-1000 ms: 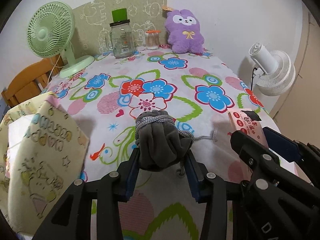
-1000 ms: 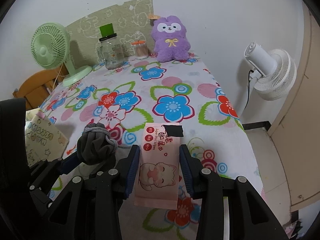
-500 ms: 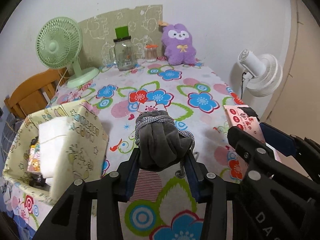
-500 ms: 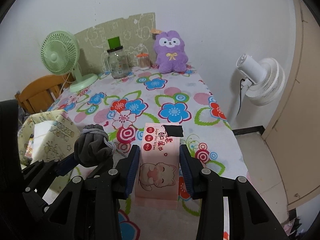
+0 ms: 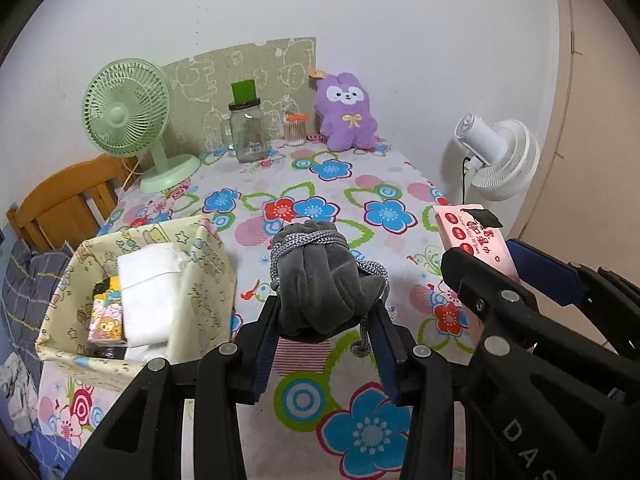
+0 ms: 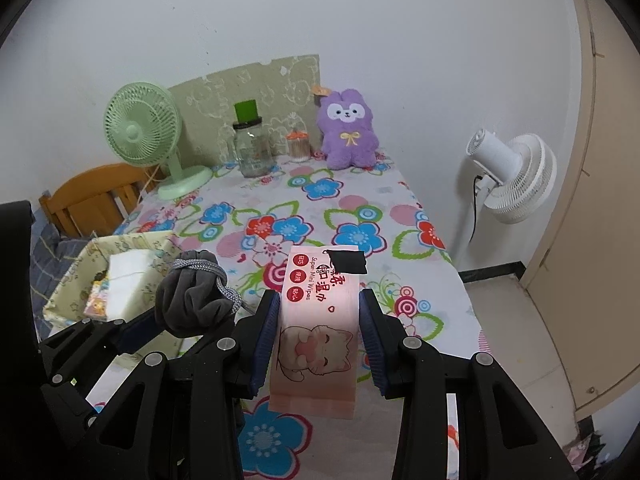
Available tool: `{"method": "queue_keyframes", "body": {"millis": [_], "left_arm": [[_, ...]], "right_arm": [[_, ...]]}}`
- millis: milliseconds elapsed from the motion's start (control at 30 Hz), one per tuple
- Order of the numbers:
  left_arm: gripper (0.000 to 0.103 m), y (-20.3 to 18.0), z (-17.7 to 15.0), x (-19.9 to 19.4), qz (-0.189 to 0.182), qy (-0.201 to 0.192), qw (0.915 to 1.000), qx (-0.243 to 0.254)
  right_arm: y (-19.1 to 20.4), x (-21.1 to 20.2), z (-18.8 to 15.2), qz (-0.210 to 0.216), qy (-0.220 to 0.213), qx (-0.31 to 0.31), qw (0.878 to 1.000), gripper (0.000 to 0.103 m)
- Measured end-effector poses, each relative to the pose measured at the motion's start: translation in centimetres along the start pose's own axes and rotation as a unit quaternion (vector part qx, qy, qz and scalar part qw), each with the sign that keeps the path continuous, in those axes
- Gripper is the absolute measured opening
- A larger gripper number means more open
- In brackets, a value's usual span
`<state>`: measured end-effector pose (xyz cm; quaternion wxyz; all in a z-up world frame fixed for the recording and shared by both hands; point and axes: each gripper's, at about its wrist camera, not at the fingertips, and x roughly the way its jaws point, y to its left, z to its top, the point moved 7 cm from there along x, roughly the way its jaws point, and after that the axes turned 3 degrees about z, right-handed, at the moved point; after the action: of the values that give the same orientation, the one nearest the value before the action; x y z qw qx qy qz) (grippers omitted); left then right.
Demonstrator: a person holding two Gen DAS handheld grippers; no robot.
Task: Organize soft objects
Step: 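Carry the grey pouch and pink packet over the yellow box with both grippers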
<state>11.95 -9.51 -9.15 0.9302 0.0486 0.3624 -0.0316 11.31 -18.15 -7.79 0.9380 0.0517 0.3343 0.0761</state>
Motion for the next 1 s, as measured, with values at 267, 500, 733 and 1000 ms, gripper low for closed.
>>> {"method": "queue_keyframes", "body": {"millis": [267, 500, 733, 1000], "left_arm": [[0.044, 1.3, 0.6, -2.1, 0.001, -0.022, 0.9998, 0.0], [0.044, 2.8, 1.4, -3.5, 0.01, -0.036, 0.9993, 0.004], [0.044, 5.0, 1.8, -3.7, 0.015, -0.039, 0.9991, -0.008], [0.044, 7.9, 1.9, -3.2, 0.025, -0.033, 0.9989, -0.02]], "right_arm": [[1.7, -1.9, 1.1, 0.006, -0.021, -0.006, 1.0, 0.044], [3.2, -2.7, 1.7, 0.019, -0.024, -0.003, 1.0, 0.044], [5.4, -2.8, 2.7, 0.027, -0.034, -0.019, 0.999, 0.044], [8.4, -1.6, 3.2, 0.042, -0.033, -0.034, 0.998, 0.044]]}}
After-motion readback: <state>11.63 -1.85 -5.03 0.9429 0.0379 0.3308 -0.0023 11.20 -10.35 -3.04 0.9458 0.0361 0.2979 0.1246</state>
